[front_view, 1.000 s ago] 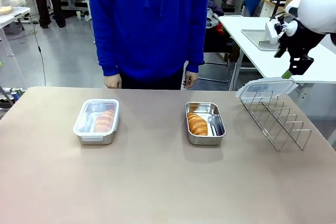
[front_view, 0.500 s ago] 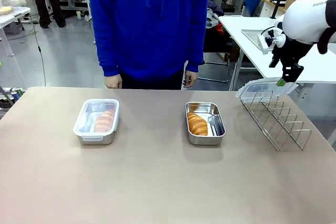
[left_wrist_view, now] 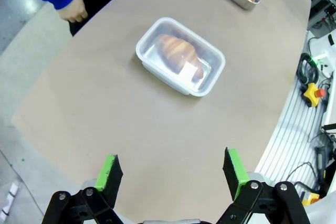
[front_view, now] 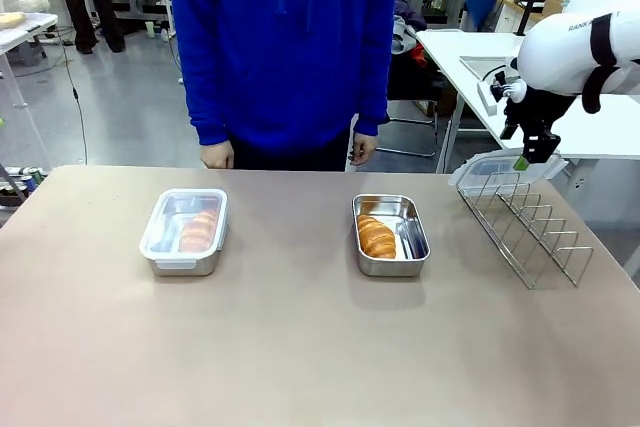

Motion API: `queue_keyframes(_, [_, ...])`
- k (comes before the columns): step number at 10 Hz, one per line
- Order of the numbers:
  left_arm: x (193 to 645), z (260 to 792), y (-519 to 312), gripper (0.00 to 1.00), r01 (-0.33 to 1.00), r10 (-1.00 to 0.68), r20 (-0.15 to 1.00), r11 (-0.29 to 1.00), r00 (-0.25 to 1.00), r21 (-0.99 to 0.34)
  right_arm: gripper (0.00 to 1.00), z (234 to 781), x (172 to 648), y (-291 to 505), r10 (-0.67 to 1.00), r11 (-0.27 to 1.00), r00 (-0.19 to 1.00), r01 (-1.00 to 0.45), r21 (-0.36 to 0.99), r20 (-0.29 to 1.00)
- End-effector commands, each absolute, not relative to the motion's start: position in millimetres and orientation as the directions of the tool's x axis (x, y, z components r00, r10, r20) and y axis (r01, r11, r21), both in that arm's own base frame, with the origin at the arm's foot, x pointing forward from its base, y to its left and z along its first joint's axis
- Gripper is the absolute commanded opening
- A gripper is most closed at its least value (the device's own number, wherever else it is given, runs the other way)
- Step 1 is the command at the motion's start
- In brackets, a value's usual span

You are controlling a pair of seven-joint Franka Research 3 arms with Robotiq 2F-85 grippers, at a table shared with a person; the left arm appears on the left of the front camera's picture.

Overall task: Place the bread in airtight containers.
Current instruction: Pick up one Airtight Container lid and hand it to the human.

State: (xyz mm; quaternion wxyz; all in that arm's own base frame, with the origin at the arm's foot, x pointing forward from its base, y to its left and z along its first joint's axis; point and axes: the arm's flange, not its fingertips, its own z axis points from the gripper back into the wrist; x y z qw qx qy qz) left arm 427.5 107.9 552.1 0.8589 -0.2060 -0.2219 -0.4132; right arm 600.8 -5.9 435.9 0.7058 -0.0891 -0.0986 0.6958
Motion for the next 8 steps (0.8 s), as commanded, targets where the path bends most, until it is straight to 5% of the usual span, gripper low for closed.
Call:
queue_keyframes(1, [427.4, 554.3, 106.2, 1.0, 0.805, -0.614, 0.562, 0.566, 0.555, -0.177, 0.0, 440.0, 604.4, -9.9, 1.0, -0.009, -0.004, -0.956, -0.293, -0.018])
queue_keyframes(2, [427.4, 554.3, 106.2, 1.0, 0.805, -0.614, 0.562, 0.566, 0.555, -0.177, 0.38, 438.0, 604.6, -10.5, 1.0, -0.015, -0.008, -0.958, -0.288, -0.027])
queue_keyframes(3, [427.4, 554.3, 106.2, 1.0, 0.805, -0.614, 0.562, 0.566, 0.555, -0.177, 0.0, 437.4, 604.1, -10.9, 0.999, -0.018, -0.008, -0.959, -0.283, -0.035])
queue_keyframes(8, [427.4, 554.3, 106.2, 1.0, 0.805, -0.614, 0.562, 0.566, 0.555, -0.177, 0.0, 440.7, 597.5, -9.4, 0.998, -0.037, -0.023, -0.959, -0.282, -0.052])
